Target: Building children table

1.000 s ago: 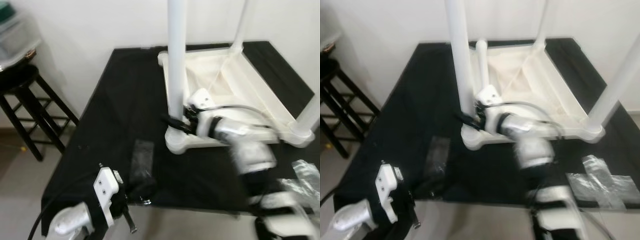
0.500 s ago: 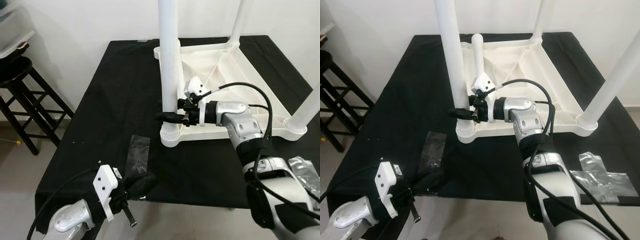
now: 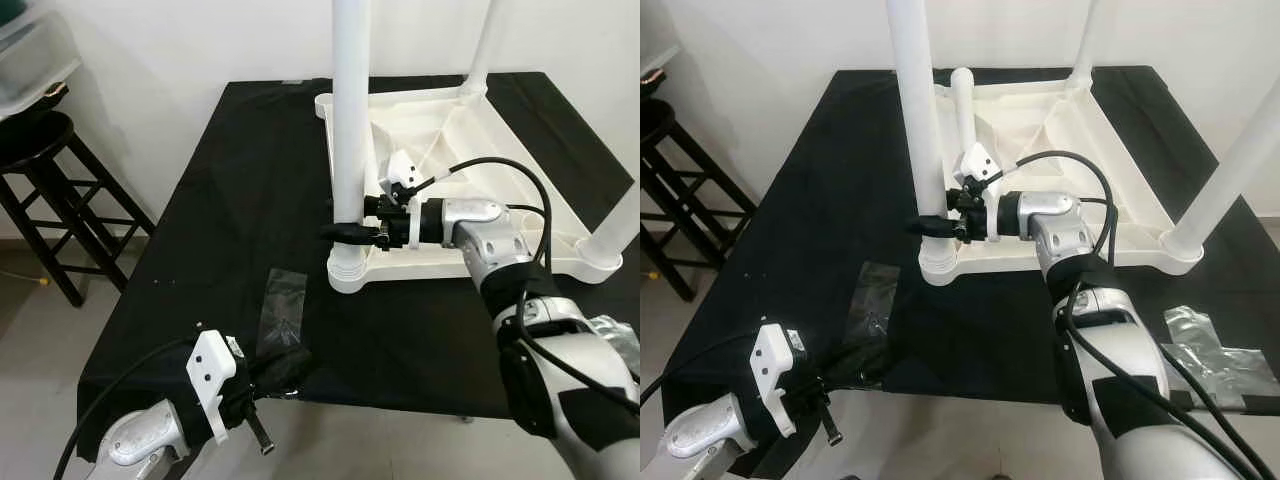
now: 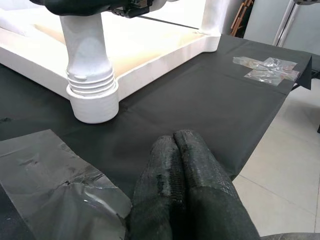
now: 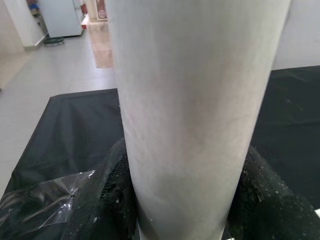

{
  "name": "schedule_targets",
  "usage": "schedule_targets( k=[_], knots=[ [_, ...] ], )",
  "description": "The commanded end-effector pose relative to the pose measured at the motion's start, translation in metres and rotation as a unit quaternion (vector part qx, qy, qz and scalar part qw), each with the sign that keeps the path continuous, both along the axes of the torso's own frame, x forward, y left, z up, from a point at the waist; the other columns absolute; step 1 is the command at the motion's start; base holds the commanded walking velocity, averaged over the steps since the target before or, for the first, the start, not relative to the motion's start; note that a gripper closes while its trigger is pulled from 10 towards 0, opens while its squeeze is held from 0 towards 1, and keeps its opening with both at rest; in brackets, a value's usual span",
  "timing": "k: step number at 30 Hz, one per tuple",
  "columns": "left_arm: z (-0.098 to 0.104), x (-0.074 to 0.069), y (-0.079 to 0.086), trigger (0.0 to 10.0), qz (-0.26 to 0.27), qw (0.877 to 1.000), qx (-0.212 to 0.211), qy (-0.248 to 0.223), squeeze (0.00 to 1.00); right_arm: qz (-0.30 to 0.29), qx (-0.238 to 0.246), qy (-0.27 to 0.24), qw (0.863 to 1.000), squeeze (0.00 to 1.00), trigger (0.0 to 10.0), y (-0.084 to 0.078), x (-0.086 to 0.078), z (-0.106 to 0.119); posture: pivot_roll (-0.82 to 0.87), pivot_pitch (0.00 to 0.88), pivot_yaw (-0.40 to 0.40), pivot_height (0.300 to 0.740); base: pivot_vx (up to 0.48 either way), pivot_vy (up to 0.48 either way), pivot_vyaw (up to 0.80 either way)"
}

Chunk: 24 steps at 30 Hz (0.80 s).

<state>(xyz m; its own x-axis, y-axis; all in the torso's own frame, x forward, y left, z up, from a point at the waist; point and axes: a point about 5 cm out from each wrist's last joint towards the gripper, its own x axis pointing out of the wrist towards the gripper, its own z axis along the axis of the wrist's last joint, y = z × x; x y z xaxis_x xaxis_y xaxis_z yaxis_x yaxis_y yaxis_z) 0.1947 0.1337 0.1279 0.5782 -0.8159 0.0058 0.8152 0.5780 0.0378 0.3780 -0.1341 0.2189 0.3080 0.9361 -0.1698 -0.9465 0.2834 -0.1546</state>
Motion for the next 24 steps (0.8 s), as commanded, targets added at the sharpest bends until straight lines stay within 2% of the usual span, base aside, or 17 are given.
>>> schedule_targets(
  k=[1,2,9,10,11,14,19,20,22,23,24],
  knots=[
    [-0.002,-0.002,-0.001,1.6,-0.001,1.0,0.004,0.002,0.0,0.001,-0.004,0.012,1.0,0.0,1.0,-0.001,0.0,-0.004,0.07,0.114,0.031,0.74,0.0,0.0,0.0],
    [-0.002,-0.002,-0.001,1.5,-0.001,1.0,0.004,0.003,0.0,-0.002,-0.001,0.012,1.0,0.0,0.0,-0.002,0.0,-0.005,0.07,0.112,0.031,0.74,0.0,0.0,0.0],
    [-0.002,-0.003,-0.002,1.5,-0.001,1.0,0.003,0.003,0.0,-0.014,0.01,0.017,1.0,0.0,0.0,-0.005,-0.001,-0.012,0.06,0.109,0.032,0.74,0.0,0.0,0.0],
    [-0.002,-0.003,-0.003,1.5,-0.001,1.0,0.002,0.003,0.0,-0.03,0.013,0.013,0.999,0.0,0.0,-0.009,-0.003,-0.022,0.06,0.108,0.037,0.74,0.0,0.0,0.0],
    [-0.002,-0.003,-0.003,1.5,-0.001,1.0,0.002,0.003,0.0,-0.03,0.013,0.013,0.999,0.0,0.0,-0.009,-0.003,-0.022,0.06,0.108,0.037,0.74,0.0,0.0,0.0],
    [-0.002,-0.003,-0.002,1.5,-0.003,1.0,0.003,0.004,0.0,-0.071,-0.001,0.004,0.997,0.0,0.0,-0.013,-0.008,-0.042,0.06,0.107,0.036,0.74,0.0,0.0,0.0],
    [-0.001,-0.003,-0.002,1.5,-0.003,1.0,0.002,0.004,0.0,-0.13,-0.018,0.011,0.991,0.0,0.0,-0.008,-0.016,-0.064,0.05,0.108,0.029,0.74,0.0,0.0,0.0],
    [-0.001,-0.003,-0.001,1.4,-0.003,1.0,0.002,0.004,0.0,-0.185,-0.014,0.034,0.982,0.0,0.0,-0.002,-0.023,-0.079,0.05,0.11,0.031,0.74,0.0,0.0,0.0],
    [-0.001,-0.002,0.0,1.4,-0.001,1.0,0.002,0.004,0.0,-0.259,0.0,0.07,0.963,0.0,0.0,0.01,-0.038,-0.096,0.05,0.109,0.037,0.74,0.0,0.0,0.0],
    [-0.001,-0.002,0.0,1.4,-0.001,1.0,0.002,0.004,0.0,-0.259,0.0,0.07,0.963,0.0,0.0,0.01,-0.038,-0.096,0.05,0.109,0.037,0.74,0.0,0.0,0.0],
    [-0.001,-0.001,0.001,1.4,0.0,1.0,0.003,0.004,0.0,-0.3,0.0,0.062,0.952,0.0,0.0,0.016,-0.046,-0.098,0.04,0.106,0.041,0.74,0.0,0.0,0.0]
  ],
)
